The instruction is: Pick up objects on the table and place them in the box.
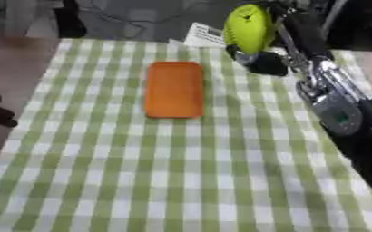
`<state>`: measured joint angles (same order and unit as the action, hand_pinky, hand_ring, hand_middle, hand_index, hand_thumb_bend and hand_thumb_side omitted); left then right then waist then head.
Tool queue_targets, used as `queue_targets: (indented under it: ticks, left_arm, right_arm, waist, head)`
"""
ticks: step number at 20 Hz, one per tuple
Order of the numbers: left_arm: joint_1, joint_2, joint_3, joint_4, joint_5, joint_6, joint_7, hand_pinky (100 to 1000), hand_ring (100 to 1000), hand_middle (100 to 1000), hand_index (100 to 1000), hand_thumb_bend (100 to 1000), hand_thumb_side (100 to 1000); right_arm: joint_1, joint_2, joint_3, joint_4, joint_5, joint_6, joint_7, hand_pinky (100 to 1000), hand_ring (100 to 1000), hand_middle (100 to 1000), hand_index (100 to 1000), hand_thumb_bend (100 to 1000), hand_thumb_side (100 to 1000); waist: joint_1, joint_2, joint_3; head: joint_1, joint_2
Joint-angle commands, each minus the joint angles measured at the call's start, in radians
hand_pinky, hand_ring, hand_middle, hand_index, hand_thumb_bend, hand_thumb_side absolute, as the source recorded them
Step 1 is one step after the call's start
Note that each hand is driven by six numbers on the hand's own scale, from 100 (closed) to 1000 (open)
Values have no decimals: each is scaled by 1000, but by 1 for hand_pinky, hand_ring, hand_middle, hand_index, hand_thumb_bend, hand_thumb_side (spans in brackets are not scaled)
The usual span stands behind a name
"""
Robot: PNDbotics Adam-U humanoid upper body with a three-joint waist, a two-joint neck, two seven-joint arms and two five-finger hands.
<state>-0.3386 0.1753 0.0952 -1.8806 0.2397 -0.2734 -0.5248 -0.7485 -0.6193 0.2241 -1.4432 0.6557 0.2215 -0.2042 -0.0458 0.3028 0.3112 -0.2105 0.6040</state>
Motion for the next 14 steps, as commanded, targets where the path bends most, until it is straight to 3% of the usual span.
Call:
queue_targets:
  ticks: [1,6,14]
  left_arm:
    - [-25,10,-12,-15,11,5,-15,652,682,723,770,151,969]
    - [-42,4,-29,-17,20,15,-36,651,681,723,770,153,975]
    - [-52,1,-39,-20,22,23,-54,651,681,725,769,156,982]
  right_arm:
    - [-22,-31,-19,7,-21,12,-41,100,304,397,766,100,100]
    - [-29,-30,-22,24,-36,21,-87,100,308,396,766,100,100]
    - [-31,-21,-14,35,-35,8,-81,100,320,399,773,100,100]
  waist:
    - [-19,-6,16]
    - [-40,7,59]
    - [-55,24,74]
  head:
    - [-9,-18]
    - [-14,-21]
    - [-12,-15]
